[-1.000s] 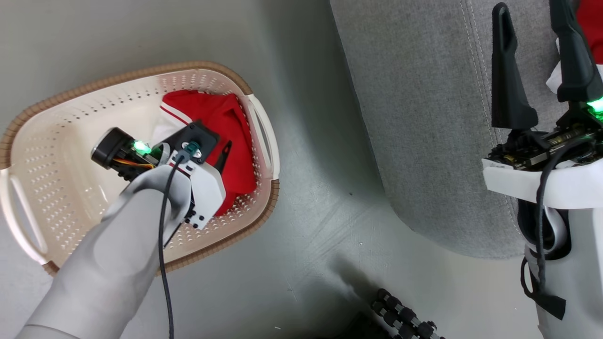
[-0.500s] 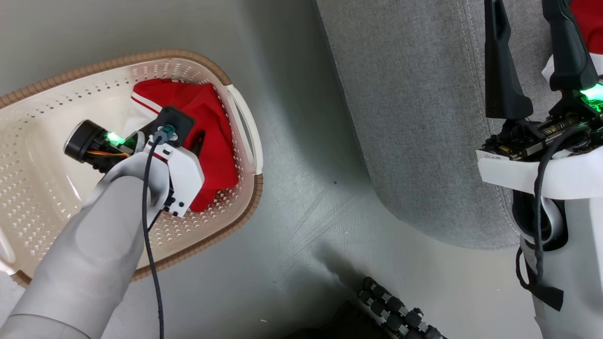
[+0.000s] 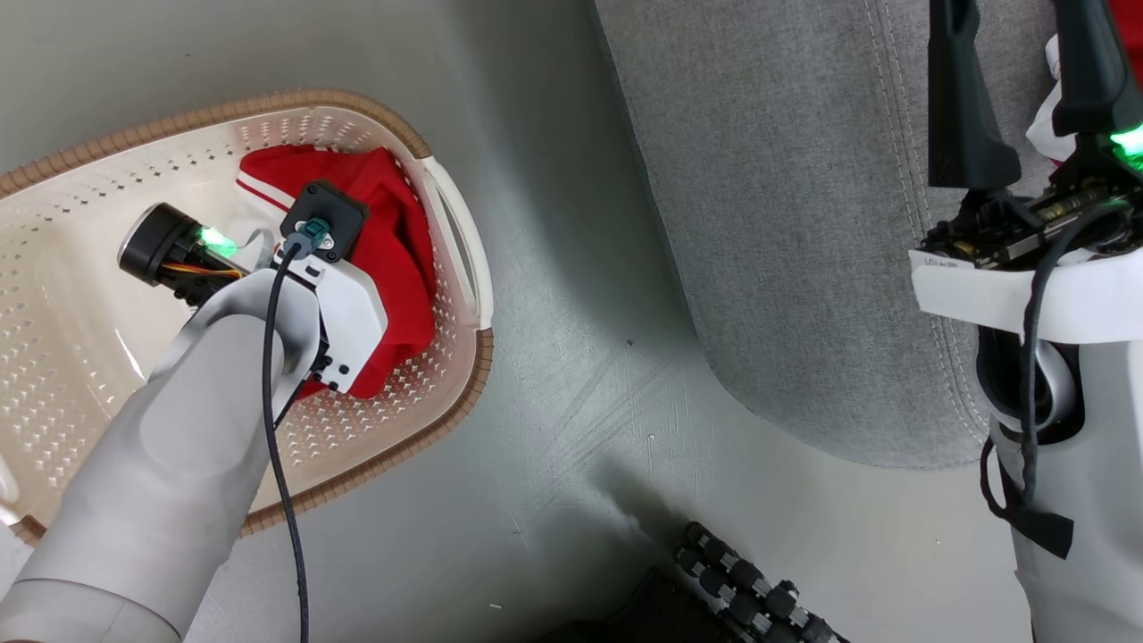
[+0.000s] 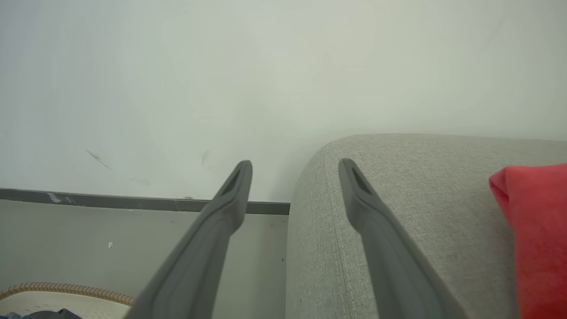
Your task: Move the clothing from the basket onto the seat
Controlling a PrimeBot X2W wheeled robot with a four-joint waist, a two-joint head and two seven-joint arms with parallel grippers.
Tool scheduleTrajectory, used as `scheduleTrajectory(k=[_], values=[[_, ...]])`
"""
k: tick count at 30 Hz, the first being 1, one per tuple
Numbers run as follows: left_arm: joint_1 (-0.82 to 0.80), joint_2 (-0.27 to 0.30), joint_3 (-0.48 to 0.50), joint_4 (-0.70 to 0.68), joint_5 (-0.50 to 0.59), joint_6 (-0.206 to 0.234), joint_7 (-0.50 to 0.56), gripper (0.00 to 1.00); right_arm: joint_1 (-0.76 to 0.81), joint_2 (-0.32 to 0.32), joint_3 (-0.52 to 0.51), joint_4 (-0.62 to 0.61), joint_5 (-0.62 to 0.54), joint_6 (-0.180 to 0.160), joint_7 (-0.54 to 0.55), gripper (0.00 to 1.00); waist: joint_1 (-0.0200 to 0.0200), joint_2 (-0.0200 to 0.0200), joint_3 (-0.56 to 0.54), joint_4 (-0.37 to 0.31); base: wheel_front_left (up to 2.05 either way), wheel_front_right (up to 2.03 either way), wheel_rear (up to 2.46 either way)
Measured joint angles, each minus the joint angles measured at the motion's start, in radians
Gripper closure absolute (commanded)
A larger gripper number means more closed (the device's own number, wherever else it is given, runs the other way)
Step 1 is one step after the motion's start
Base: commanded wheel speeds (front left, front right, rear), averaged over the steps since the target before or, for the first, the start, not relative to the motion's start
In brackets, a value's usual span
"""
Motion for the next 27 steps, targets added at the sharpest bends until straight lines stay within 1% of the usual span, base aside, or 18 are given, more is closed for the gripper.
scheduleTrajectory(k=[9,17,21,24,27], values=[[0.002,-0.002,-0.001,-0.038,-0.008,-0.009,-0.051,1.0,-0.017,0.0,-0.002,0.01,0.0,0.0,0.0,0.0,-0.0001,0.0,-0.015,0.019,0.0,0.0,0.0],[0.008,-0.011,0.008,-0.115,-0.016,-0.009,-0.105,1.0,-0.05,0.0,0.003,0.036,0.0,0.0,0.0,0.0,-0.0001,0.0,-0.04,0.046,0.0,0.0,0.0],[0.027,0.0,0.029,-0.16,-0.026,-0.007,-0.141,1.0,-0.05,-0.001,0.008,0.047,-0.002,0.0,0.0,0.0,-0.0001,0.0,-0.056,0.062,0.0,0.0,0.0],[0.049,0.016,0.063,-0.205,-0.044,0.009,-0.177,1.0,-0.05,-0.001,0.026,0.073,-0.018,0.0,0.0,0.0,-0.0001,0.0,-0.075,0.078,0.0,0.0,0.0],[0.067,0.017,0.097,-0.247,-0.072,0.021,-0.208,1.0,-0.05,-0.002,0.043,0.103,-0.047,0.0,0.0,0.0,-0.0001,0.0,-0.091,0.091,0.0,0.0,0.0]])
